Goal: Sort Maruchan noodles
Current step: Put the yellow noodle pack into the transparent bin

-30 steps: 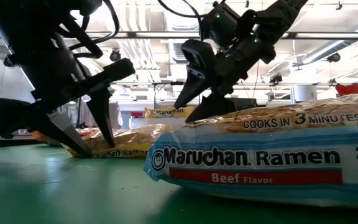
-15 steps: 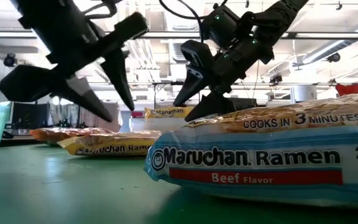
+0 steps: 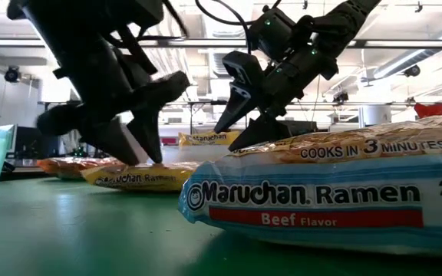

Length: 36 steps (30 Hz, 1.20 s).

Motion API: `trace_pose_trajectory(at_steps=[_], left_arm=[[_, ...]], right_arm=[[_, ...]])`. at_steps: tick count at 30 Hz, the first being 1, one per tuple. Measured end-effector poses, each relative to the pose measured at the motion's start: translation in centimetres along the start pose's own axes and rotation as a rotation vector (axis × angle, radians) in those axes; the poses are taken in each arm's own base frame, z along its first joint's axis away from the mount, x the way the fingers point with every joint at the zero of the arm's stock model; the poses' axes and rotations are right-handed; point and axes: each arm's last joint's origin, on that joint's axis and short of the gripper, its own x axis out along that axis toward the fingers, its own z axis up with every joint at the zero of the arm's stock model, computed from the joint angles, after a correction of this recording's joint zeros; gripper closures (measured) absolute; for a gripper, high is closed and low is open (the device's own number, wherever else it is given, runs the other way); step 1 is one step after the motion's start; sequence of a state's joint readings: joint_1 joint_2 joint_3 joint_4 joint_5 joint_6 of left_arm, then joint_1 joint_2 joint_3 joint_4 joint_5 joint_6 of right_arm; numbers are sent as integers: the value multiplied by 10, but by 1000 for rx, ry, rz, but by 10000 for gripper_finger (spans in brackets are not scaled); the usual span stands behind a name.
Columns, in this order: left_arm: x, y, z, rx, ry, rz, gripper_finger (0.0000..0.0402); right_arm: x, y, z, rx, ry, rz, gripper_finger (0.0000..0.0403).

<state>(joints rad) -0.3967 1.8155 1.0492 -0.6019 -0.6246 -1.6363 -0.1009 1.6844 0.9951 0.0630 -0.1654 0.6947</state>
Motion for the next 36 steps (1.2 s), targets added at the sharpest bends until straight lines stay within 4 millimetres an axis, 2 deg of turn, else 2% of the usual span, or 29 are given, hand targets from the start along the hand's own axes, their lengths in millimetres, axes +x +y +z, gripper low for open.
trace_pose_trajectory(at_steps=[7,9,11,16,20,23,28,32,36], left_arm=[[1,-9,1,628,-20,-72,255],[-3,-13,0,734,-52,-102,255],[-13,-20,3,758,-73,-133,255],[-48,-34,9,622,-111,-246,255],[-60,-37,8,230,-33,-273,255],[-52,-33,3,-35,21,-217,255],[-35,-22,-9,-340,42,-126,255],[-24,-18,-17,-420,49,-85,255],[-16,-18,-23,-429,45,-70,255]], right_arm=[[0,1,-1,-28,34,31,188],[0,1,-2,-38,42,39,188],[0,0,-3,-37,59,42,188],[0,-3,-7,-28,102,12,188],[0,-3,-7,4,107,5,188],[1,-4,-8,25,106,4,188],[8,-8,-11,35,125,0,188],[16,-8,-14,38,128,17,188],[23,-7,-15,34,117,60,188]])
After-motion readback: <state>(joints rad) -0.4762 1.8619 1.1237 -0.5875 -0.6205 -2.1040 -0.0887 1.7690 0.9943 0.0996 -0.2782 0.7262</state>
